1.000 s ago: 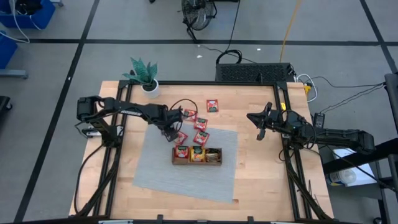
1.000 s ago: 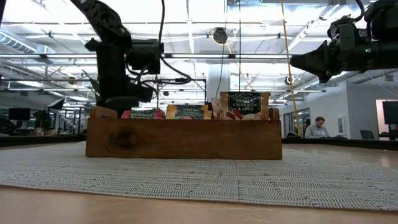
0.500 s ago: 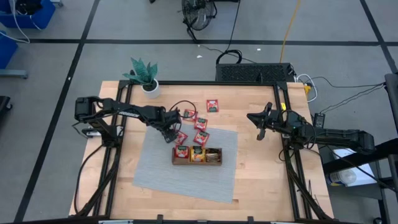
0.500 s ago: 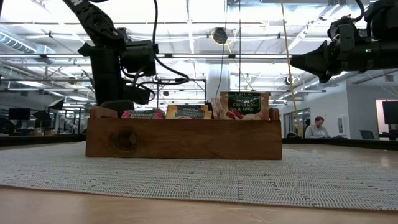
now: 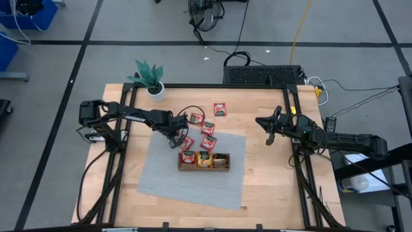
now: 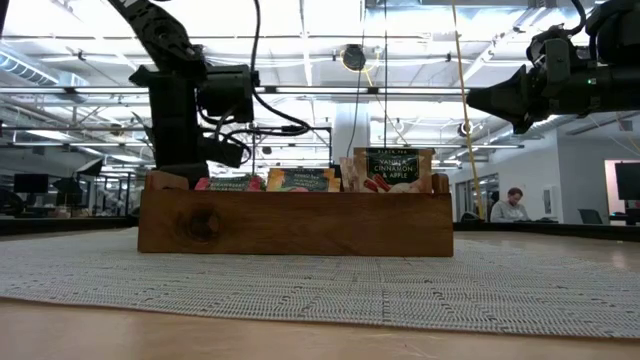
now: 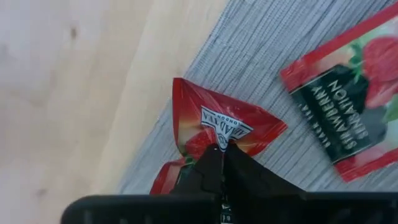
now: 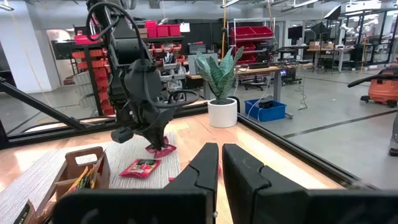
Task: Pick & Place Tea
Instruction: Put the red tea bag into the left compartment of the wood organizer
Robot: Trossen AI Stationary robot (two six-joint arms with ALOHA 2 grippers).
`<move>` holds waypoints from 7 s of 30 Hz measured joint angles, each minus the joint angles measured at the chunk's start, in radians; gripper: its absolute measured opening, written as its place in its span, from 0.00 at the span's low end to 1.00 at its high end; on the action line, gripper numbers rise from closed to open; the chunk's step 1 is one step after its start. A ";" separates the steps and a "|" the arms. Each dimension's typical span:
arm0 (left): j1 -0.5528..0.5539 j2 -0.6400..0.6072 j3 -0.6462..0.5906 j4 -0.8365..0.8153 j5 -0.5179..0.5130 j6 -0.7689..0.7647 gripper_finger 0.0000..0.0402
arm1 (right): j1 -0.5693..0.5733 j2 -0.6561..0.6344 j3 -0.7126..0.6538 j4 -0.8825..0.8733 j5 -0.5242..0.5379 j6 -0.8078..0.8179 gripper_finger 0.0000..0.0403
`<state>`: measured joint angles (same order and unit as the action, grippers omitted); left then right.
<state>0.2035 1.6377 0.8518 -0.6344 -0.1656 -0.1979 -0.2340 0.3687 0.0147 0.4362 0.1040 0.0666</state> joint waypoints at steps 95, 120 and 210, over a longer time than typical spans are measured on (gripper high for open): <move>-0.722 0.472 0.579 -0.588 -0.647 0.815 0.13 | 0.000 0.000 0.000 0.000 0.000 0.000 0.03; -0.694 0.330 0.682 -0.830 -0.682 -0.057 0.20 | 0.000 0.000 0.000 0.000 0.000 0.000 0.03; 0.141 0.235 0.682 0.256 0.058 0.131 0.56 | 0.000 0.000 0.000 0.000 0.000 0.000 0.03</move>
<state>0.3440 1.8730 1.5333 -0.3788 -0.1072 -0.0673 -0.2338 0.3685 0.0147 0.4367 0.1036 0.0667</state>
